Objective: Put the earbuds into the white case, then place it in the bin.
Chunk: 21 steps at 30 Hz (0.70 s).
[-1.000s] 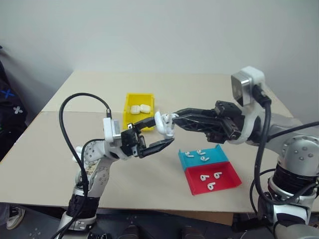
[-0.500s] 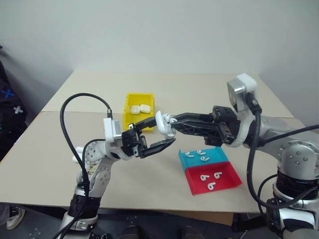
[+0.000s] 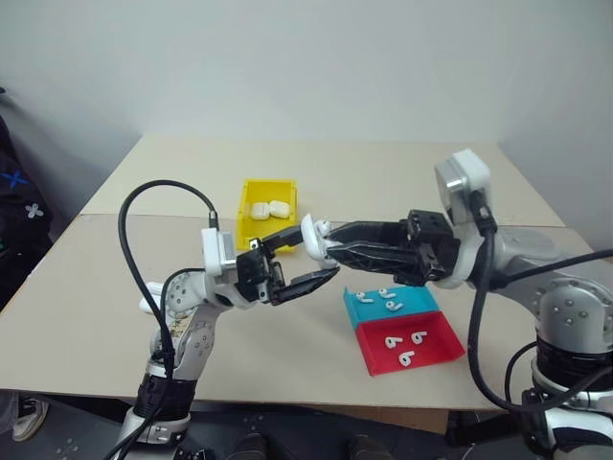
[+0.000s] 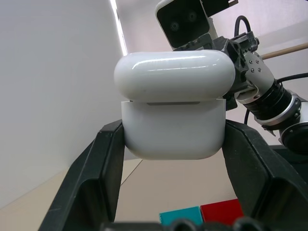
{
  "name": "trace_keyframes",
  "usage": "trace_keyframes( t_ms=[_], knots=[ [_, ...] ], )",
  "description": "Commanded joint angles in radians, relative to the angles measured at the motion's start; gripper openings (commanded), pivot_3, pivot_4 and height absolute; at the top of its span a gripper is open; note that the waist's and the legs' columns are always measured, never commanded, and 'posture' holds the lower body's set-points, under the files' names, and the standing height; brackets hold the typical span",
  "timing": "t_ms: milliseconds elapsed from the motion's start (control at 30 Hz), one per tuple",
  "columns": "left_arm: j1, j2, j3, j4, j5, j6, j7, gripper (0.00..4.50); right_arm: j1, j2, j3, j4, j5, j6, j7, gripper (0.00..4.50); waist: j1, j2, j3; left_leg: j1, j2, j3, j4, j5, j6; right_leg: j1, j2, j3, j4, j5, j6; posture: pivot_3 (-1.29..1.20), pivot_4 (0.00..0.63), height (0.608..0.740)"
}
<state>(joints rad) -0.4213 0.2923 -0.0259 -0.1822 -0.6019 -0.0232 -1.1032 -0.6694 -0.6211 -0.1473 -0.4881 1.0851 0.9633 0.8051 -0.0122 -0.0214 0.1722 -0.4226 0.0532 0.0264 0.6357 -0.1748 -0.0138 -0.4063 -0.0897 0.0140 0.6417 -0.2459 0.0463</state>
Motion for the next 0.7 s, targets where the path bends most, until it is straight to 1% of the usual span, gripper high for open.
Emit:
trace_keyframes(
  t_ms=[33, 233, 367, 533, 667, 700],
  knots=[
    [-0.008, -0.001, 0.004, -0.016, -0.005, -0.019, -0.001, 2.76, -0.003, -0.024, -0.009, -0.013, -0.021, -0.045, 0.005, 1.88, 0.000, 0.000, 0.000, 0.000, 0.000, 0.000, 0.000, 0.000, 0.000, 0.000, 0.000, 0.000, 0.000, 0.000, 0.000, 0.00, 0.150, 0.740],
    [-0.011, 0.010, 0.009, 0.003, -0.001, -0.021, -0.024, 2.76, 0.024, -0.109, -0.081, 0.012, -0.047, -0.123, 0.105, 1.88, 0.001, 0.000, 0.000, 0.000, 0.000, 0.000, 0.000, 0.000, 0.000, 0.000, 0.000, 0.000, -0.001, 0.000, 0.000, 0.00, 0.150, 0.740],
    [-0.034, 0.011, 0.012, 0.016, -0.001, -0.014, -0.024, 2.76, -0.009, -0.165, -0.071, 0.076, -0.100, -0.176, 0.186, 1.88, 0.001, 0.000, 0.000, 0.000, 0.000, 0.000, 0.000, 0.000, 0.000, 0.000, 0.000, 0.000, -0.001, 0.000, 0.001, 0.00, 0.150, 0.740],
    [-0.061, -0.010, -0.001, 0.052, 0.020, -0.034, -0.021, 2.76, -0.163, -0.212, 0.018, 0.227, -0.210, -0.243, 0.326, 1.88, -0.003, 0.000, 0.000, 0.000, 0.000, 0.000, 0.000, 0.000, 0.000, 0.000, 0.000, 0.000, -0.001, 0.000, 0.002, 0.00, 0.150, 0.740],
    [-0.074, -0.039, -0.018, 0.075, 0.041, -0.056, -0.019, 2.76, -0.303, -0.203, 0.087, 0.358, -0.285, -0.300, 0.439, 1.88, -0.002, 0.000, 0.000, 0.000, 0.000, 0.000, -0.001, 0.000, 0.000, -0.001, 0.000, 0.000, -0.001, 0.000, 0.001, 0.00, 0.150, 0.740],
    [-0.076, -0.043, -0.022, 0.077, 0.045, -0.058, -0.017, 2.76, -0.323, -0.198, 0.098, 0.378, -0.295, -0.314, 0.468, 1.51, -0.001, 0.000, 0.000, 0.000, 0.000, 0.000, -0.001, 0.000, 0.000, -0.001, 0.000, 0.000, -0.001, 0.000, 0.000, 0.00, 0.150, 0.740]
  ],
)
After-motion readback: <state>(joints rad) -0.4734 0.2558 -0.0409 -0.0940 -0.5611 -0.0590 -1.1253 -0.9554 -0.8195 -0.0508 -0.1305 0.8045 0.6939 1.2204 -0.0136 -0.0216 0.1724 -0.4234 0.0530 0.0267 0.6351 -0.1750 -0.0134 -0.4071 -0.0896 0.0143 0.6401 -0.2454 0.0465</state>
